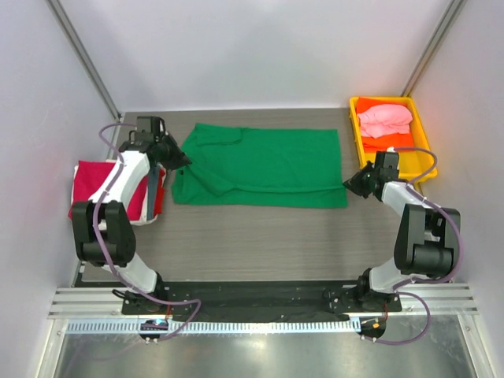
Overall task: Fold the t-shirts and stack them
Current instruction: Fold the tshirt
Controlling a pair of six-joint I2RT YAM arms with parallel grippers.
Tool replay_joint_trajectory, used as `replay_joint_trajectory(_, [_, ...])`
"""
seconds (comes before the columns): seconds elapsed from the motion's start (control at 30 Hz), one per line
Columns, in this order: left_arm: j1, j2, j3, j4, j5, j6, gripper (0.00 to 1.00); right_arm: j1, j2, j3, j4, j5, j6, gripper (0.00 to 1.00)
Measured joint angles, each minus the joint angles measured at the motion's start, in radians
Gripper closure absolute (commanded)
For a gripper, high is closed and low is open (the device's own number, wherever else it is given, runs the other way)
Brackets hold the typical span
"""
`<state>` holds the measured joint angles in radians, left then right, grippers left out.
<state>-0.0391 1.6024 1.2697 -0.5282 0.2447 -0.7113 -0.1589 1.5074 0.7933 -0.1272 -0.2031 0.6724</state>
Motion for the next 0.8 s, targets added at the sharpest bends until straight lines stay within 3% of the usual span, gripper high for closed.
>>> replay_joint_trajectory(0.8, [-0.044,0.270,0.386,-0.158,-0.051,0.092,1.00,0.009,0.084,0.090,0.018,0.022,0.019,0.99])
